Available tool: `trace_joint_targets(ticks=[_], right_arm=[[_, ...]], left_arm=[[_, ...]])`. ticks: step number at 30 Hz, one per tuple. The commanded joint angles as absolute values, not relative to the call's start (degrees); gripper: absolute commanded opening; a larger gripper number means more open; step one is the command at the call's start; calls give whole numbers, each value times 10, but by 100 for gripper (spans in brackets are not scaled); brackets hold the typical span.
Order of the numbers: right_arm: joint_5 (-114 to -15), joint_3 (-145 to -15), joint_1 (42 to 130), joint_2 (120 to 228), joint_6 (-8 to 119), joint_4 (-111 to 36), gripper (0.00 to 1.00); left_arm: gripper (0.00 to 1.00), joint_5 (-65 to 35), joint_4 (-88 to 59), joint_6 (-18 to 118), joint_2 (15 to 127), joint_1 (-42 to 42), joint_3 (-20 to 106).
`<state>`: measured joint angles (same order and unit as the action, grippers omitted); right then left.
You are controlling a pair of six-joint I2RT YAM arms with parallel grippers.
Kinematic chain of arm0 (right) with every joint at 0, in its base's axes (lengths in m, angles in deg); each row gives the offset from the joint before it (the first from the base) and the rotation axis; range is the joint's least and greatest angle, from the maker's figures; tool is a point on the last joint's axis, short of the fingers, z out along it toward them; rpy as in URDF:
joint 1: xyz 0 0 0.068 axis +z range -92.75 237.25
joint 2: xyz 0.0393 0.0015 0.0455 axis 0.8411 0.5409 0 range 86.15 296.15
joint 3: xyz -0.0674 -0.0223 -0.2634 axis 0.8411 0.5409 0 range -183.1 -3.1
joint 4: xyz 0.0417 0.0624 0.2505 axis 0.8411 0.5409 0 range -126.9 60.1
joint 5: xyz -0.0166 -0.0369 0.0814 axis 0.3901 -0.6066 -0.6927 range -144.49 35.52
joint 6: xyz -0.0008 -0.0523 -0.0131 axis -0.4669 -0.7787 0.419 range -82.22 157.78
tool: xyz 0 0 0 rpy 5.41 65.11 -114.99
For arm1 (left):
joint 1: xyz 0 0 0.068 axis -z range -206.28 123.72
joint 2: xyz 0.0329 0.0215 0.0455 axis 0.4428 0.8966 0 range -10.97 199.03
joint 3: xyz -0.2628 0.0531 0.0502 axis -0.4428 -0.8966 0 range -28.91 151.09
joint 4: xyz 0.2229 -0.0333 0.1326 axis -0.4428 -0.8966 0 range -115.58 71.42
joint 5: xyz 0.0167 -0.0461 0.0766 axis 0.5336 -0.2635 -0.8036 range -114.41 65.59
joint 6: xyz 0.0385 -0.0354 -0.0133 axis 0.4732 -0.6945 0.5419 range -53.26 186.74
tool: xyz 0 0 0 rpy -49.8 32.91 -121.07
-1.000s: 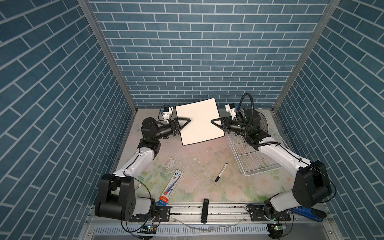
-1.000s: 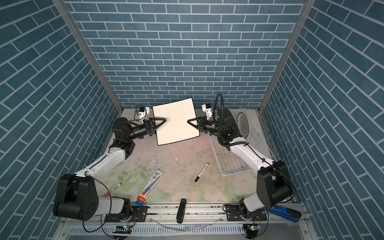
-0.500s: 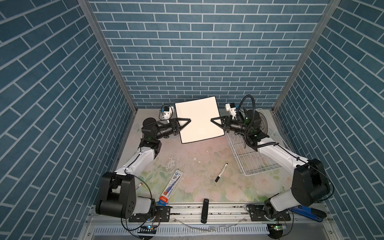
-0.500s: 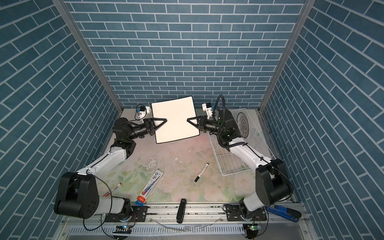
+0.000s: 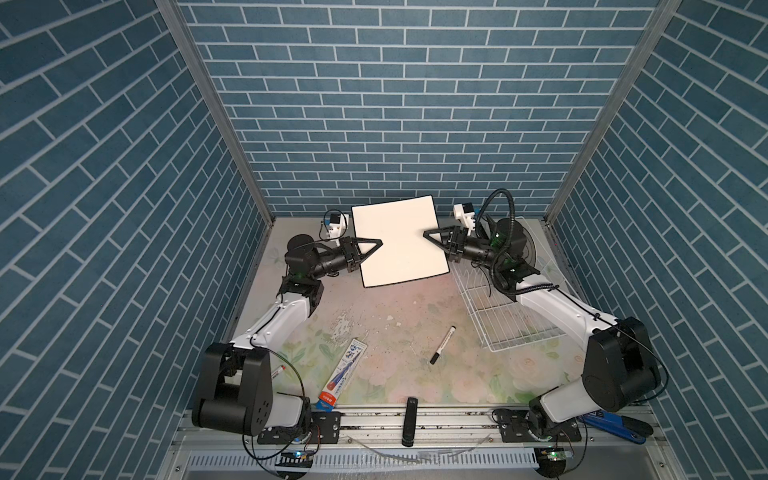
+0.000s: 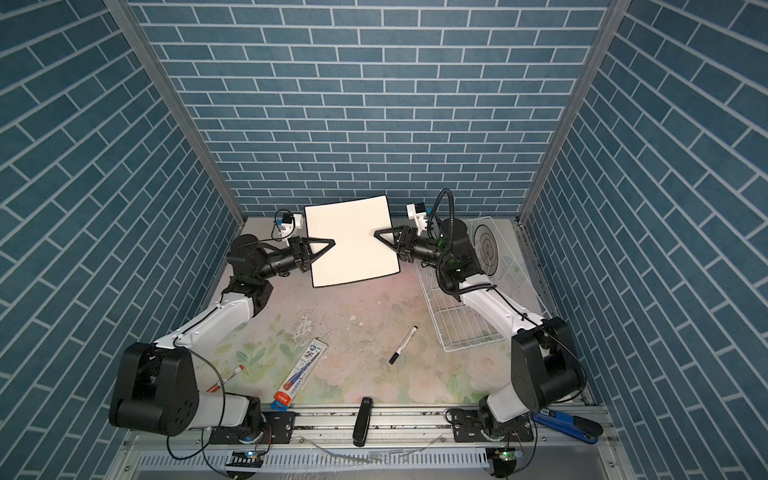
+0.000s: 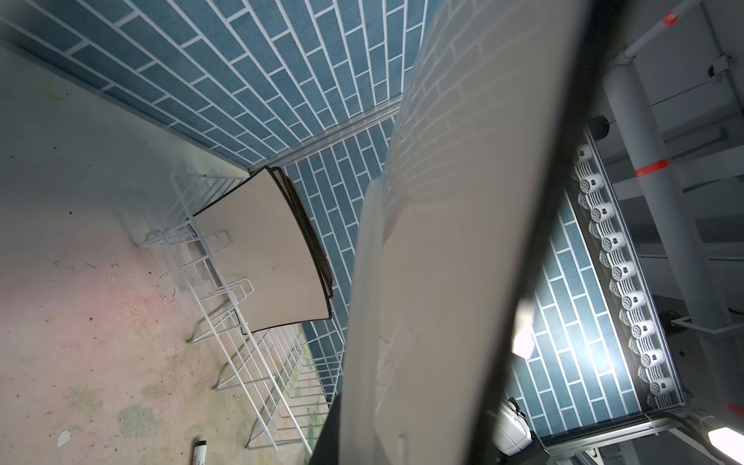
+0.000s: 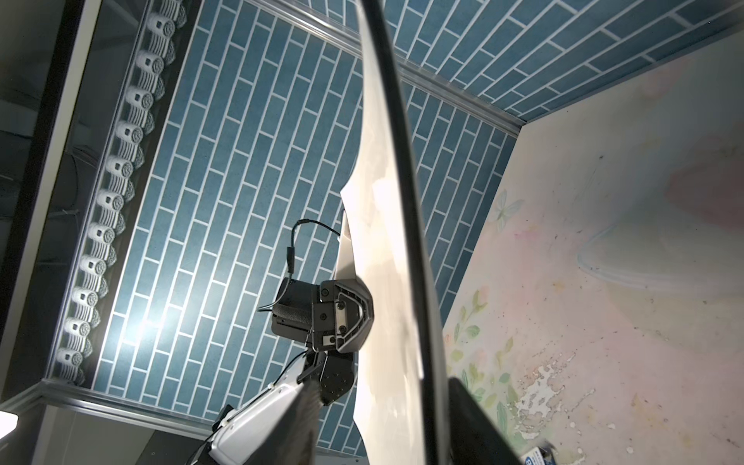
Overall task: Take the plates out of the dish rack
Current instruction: 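Open the right gripper and release the white plate to the left gripper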
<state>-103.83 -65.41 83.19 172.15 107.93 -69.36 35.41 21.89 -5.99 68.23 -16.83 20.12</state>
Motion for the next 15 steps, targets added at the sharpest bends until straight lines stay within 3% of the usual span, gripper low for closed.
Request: trace_joint_targets(ticks=[1,2,5,15], right_arm=[[-1018,-643,820,1684,1069,-700,79],[-1014,-643,818,1679,1063,-687,90],[-1004,-643,811,1670,1057,-667,99],[-937,-639,794,1631,996,-572,99]], left_arm=[[0,350,271,-51,663,-167,226],[0,347,266,-48,660,-167,228],[0,338,246,-34,654,-169,234],[0,294,203,-9,648,-192,227]])
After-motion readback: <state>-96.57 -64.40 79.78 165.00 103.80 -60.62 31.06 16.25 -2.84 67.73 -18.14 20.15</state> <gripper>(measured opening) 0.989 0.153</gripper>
